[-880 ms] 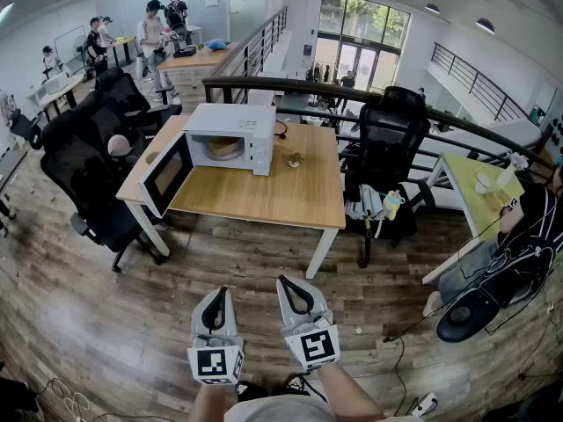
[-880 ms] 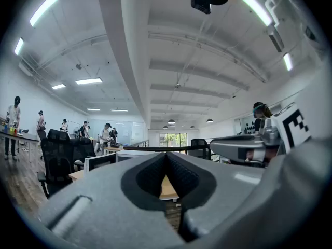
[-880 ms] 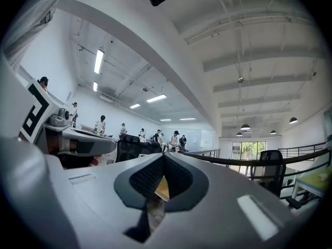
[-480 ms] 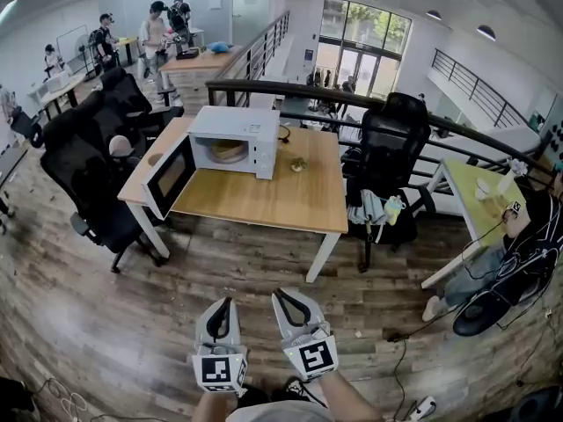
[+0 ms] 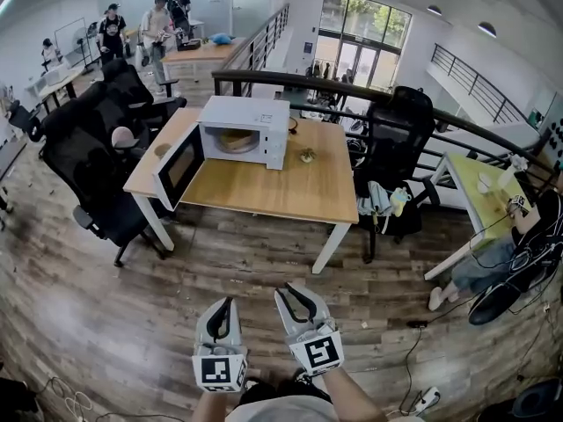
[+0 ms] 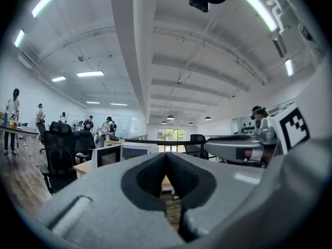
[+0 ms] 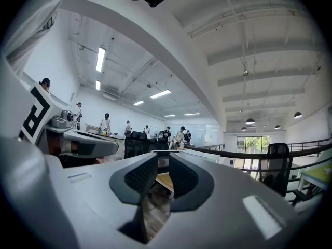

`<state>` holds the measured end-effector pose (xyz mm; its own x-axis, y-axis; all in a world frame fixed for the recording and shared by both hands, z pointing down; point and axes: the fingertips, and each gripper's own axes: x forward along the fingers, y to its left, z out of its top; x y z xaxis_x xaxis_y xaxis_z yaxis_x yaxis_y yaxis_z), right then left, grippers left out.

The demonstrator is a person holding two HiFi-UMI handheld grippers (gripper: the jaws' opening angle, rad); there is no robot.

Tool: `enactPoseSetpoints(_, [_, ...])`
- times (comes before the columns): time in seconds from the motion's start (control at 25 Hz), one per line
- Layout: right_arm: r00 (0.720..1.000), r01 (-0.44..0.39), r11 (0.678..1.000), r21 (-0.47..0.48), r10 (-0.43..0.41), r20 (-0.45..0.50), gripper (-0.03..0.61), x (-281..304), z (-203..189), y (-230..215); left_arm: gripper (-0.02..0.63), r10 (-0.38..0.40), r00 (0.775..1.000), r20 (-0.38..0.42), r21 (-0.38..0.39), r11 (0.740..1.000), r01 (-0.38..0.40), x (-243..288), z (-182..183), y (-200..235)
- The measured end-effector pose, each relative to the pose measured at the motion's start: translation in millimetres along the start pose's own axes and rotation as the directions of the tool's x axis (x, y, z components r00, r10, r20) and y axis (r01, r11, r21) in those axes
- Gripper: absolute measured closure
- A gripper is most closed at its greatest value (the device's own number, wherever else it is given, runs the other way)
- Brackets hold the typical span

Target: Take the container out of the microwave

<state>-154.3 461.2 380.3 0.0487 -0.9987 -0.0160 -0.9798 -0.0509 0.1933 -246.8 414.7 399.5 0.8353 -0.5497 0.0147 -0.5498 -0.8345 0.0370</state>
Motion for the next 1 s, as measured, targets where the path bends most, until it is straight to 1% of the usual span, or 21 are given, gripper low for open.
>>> enactPoseSetpoints(0.24, [1.000, 0.006, 1.000, -0.013, -0.006, -0.013, 0.495, 16.3, -5.1, 10.6, 0.611, -0.012, 1.000, -0.007, -0.005, 1.000, 0.012, 1.8, -5.8, 19.5])
enactPoseSetpoints(0.44, [0.999, -0.001, 1.000, -0.014, 0.000, -0.036, 0.497, 44.9, -19.0, -3.2, 0.611, -0.018, 1.000, -0.014, -0.017, 1.000, 0.018, 32.0, -12.7, 33.2])
enactPoseSetpoints(0.6, [0.999, 0.001, 1.000, 0.012, 0.000, -0.033, 0.497, 79.8, -29.9, -29.5, 0.611, -0.023, 1.000, -0.013, 0.008, 1.000, 0.023, 73.5, -10.2, 42.3])
enactPoseSetpoints(0.72, [0.999, -0.016, 1.000, -0.001, 0.016, -0.031, 0.495, 113.0, -37.6, -53.8, 0.611, -0.015, 1.000, -0.013, 0.017, 1.000, 0.015, 115.4, -6.8, 52.5])
enactPoseSetpoints(0.84, [0.999, -0.029, 1.000, 0.001, 0.029, -0.016, 0.495, 146.9, -42.1, -80.8, 0.611, -0.009, 1.000, -0.015, 0.018, 1.000, 0.009, 159.5, -3.4, 61.9])
enactPoseSetpoints(1.0, [0.999, -0.032, 0.999, 0.031, 0.032, -0.003, 0.494, 181.0, -47.9, -118.9, 0.612, -0.002, 0.999, -0.036, 0.015, 1.000, 0.002, 209.7, -2.0, 68.5])
